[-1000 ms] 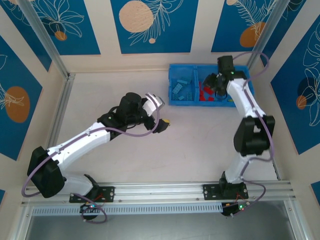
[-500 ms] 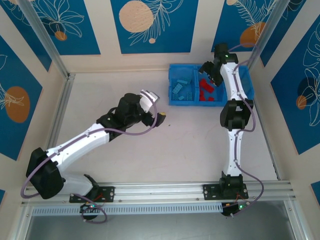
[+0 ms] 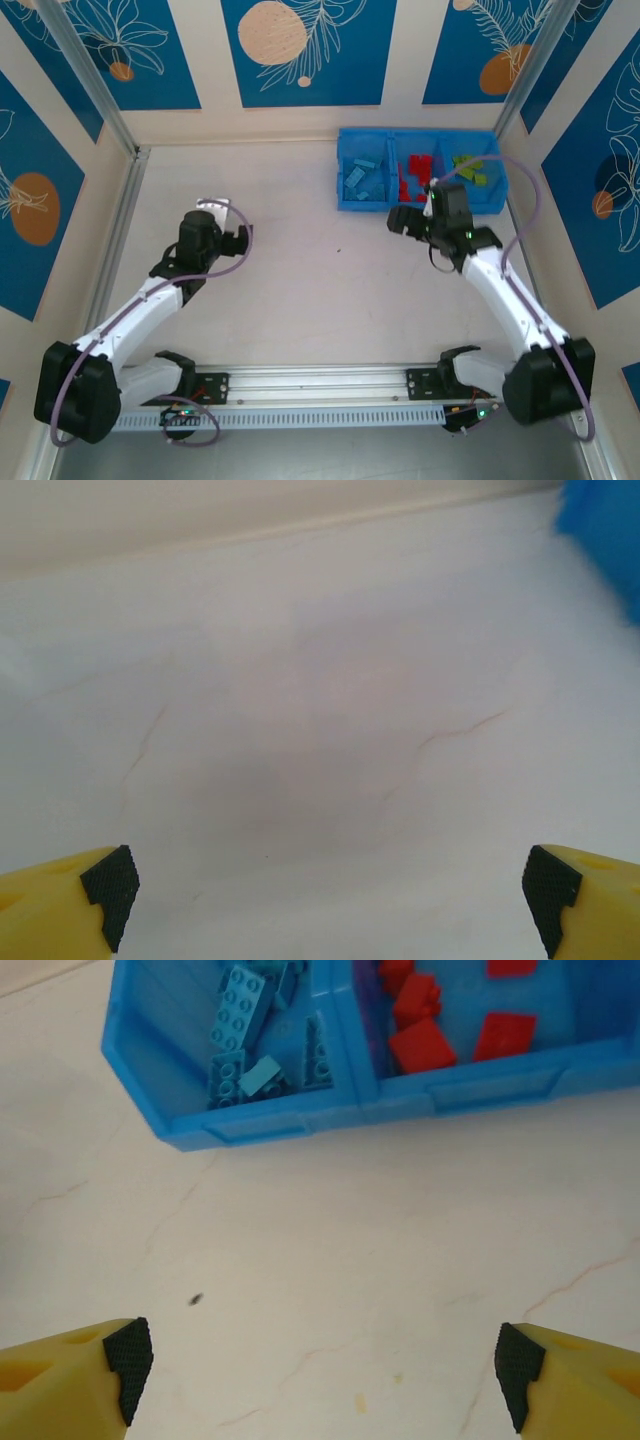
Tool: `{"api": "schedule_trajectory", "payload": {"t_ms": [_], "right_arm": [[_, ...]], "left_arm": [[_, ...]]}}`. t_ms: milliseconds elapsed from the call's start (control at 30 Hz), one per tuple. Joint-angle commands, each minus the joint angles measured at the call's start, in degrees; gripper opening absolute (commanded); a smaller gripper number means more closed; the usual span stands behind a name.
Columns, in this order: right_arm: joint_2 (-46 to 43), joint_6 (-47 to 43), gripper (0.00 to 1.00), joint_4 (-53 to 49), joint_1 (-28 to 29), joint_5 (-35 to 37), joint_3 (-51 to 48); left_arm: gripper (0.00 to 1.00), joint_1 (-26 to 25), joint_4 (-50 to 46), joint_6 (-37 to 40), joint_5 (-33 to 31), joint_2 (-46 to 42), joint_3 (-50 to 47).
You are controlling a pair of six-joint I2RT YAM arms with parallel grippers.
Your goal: Sort the legos into containers by color
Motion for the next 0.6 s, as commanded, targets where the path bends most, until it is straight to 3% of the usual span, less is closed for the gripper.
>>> {"api": "schedule_trajectory", "payload": {"t_ms": [0, 67, 167, 333, 433, 500, 567], "right_arm": [[-1.8, -10.4, 0.94, 18.5, -0.9, 5.8, -11.7], [-1.3, -11.5, 0.97, 22.6, -2.2, 6.8, -15.2], [3.7, -11.6, 0.98, 28.4, -5.9, 4.8, -17.1], [16.4, -12.9, 0.98, 42.4, -9.2, -0.1, -16.9], [21.3, -13.5, 0.99, 45.1, -9.8, -3.6, -13.5], [23.3, -14.7, 0.98, 43.0, -10.6, -5.0, -11.0], [22.9, -16.3, 1.00, 47.9, -12.2, -9.5, -13.1]], "left_arm": [[1.00, 4.7, 5.8, 3.9, -3.9, 0.4, -4.9], [1.00, 7.2, 11.2, 5.4, -4.6, 1.9, -7.6], [1.00, 10.2, 20.6, 8.5, 1.5, 7.1, -9.6], [0.99, 13.7, 33.5, 5.4, 12.4, 20.3, -6.8], [1.00, 13.9, 33.8, 5.4, 12.9, 23.3, -6.4], [1.00, 14.1, 41.1, 5.4, 13.5, 23.6, -10.3], [1.00, 14.3, 49.2, 4.8, 13.2, 26.0, -13.0]]}}
